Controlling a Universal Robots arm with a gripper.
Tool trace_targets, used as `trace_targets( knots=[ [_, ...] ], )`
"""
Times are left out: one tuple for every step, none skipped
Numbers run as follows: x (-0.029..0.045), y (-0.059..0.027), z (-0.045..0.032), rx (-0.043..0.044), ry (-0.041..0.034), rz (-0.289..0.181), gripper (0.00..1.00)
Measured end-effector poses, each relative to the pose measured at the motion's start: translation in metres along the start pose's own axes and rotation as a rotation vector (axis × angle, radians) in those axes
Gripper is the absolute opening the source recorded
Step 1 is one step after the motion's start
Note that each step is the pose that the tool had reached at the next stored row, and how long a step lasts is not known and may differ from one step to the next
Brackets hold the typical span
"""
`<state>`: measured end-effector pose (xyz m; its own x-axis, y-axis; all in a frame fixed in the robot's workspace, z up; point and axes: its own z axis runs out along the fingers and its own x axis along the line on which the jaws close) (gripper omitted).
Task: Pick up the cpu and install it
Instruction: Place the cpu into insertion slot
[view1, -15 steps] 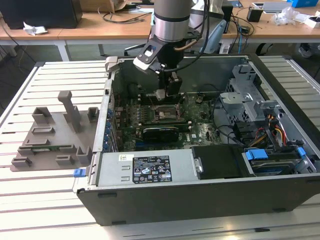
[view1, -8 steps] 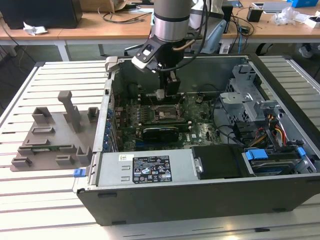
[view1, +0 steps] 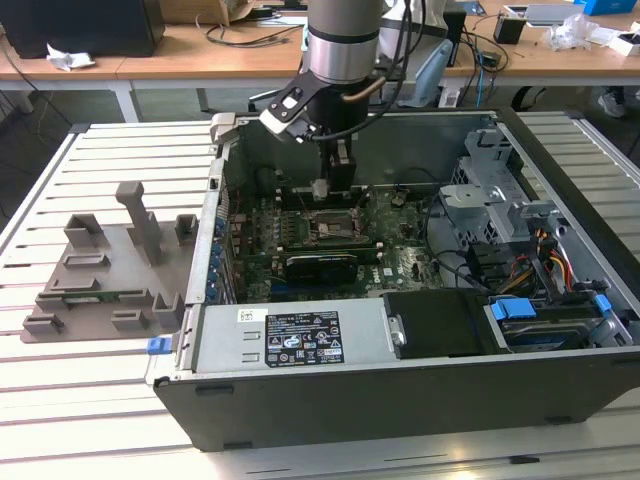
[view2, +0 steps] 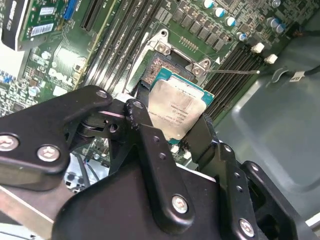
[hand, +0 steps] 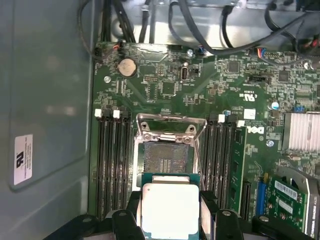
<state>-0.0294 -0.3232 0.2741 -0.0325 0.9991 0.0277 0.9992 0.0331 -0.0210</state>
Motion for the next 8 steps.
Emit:
trace_targets(
  knots=[
    [0.0000,0.0000,0.0000,-0.0004,0.0000,0.013,0.55],
    [0.0000,0.0000,0.0001,-0.0007,-0.0001,0.022,0.55],
    [0.0000,0.0000,0.0001,-0.0012,-0.0002,0.039,0.55],
    [0.0000,0.0000,0.0002,-0.0014,-0.0002,0.050,0.55],
    [0.0000,0.0000,0.0002,-0.0014,-0.0001,0.049,0.55],
    [0.0000,0.0000,0.0003,-0.0013,-0.0004,0.045,0.55],
    [0.0001,0.0001,0.0005,-0.0011,-0.0008,0.033,0.55],
    [0.0000,0.0000,0.0007,-0.0006,-0.0015,0.015,0.55]
  ],
)
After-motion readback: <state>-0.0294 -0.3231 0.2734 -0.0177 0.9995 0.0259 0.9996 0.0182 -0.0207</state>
